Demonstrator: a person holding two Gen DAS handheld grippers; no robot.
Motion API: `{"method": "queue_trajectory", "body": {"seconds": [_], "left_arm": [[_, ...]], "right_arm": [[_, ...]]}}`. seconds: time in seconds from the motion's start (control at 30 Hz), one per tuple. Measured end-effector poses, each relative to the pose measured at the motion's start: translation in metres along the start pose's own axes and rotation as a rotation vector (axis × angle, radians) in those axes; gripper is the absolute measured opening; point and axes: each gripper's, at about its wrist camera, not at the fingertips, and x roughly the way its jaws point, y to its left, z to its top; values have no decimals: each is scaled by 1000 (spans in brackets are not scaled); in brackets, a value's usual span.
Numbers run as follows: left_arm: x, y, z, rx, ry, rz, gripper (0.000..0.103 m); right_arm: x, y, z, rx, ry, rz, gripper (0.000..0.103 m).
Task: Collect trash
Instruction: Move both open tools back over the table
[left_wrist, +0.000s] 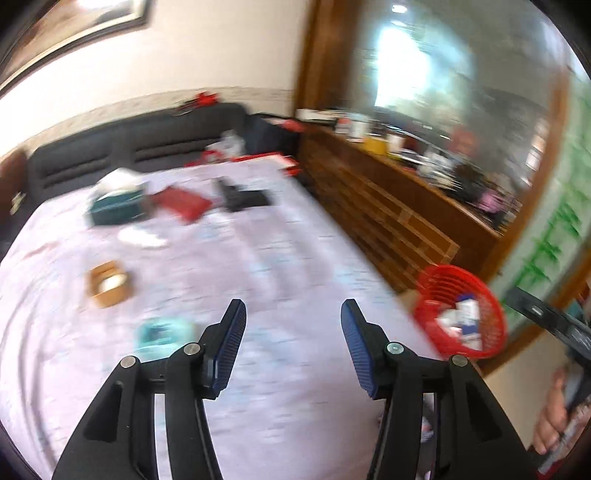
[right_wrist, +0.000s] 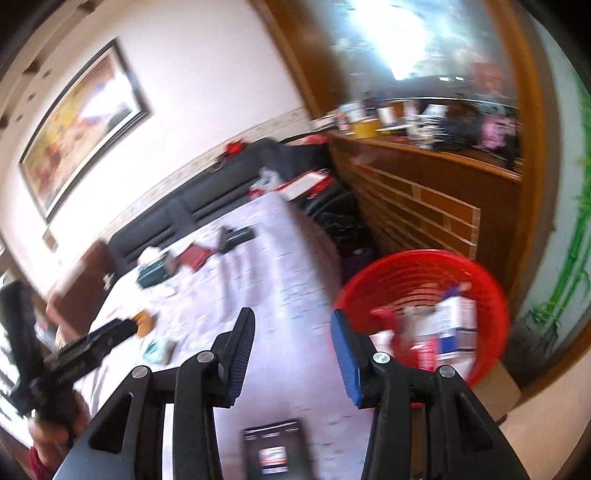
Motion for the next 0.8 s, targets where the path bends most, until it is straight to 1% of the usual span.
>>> {"method": "queue_trajectory", "body": {"seconds": [0.03, 0.1, 0.17, 0.23, 0.33, 0.37, 0.4, 0.43, 0.47, 0.53, 0.57, 0.67, 0.73, 0.77, 0.8], "left_arm": [[0, 20, 1, -30, 4, 22, 52], [3, 69, 2, -99, 26, 91, 52], [8, 111, 4, -172, 42, 129, 52], [19, 155, 5, -236, 65, 188, 52], [35, 201, 7, -314, 90, 221, 49], [44, 216, 9, -348, 106, 214, 49], [54, 229, 10, -378, 128, 187, 45], [66, 242, 12, -409, 147, 188, 42], [72, 246, 13, -419, 155, 200, 41], [91, 257, 16, -423, 192, 193, 38], [103, 263, 16, -436, 214, 206, 32], [126, 267, 16, -438, 249, 194, 29], [141, 268, 16, -423, 265, 225, 29], [144, 268, 15, -420, 270, 228, 25], [148, 269, 15, -419, 275, 229, 16]], "right_arm": [[4, 13, -2, -18, 10, 14, 46], [16, 38, -6, -54, 34, 44, 46], [31, 63, -11, -98, 73, 69, 46], [46, 82, -16, -123, 116, 94, 46], [74, 111, -23, -160, 196, 128, 46], [84, 118, -26, -173, 224, 129, 46], [91, 126, -29, -183, 246, 132, 46], [97, 131, -32, -191, 264, 138, 46], [104, 138, -33, -201, 279, 142, 46], [115, 148, -36, -222, 293, 138, 46], [121, 153, -36, -230, 300, 136, 46], [141, 165, -35, -252, 327, 141, 46], [157, 172, -33, -260, 349, 145, 46], [167, 175, -31, -258, 366, 152, 46], [176, 179, -30, -263, 378, 163, 46]]}}
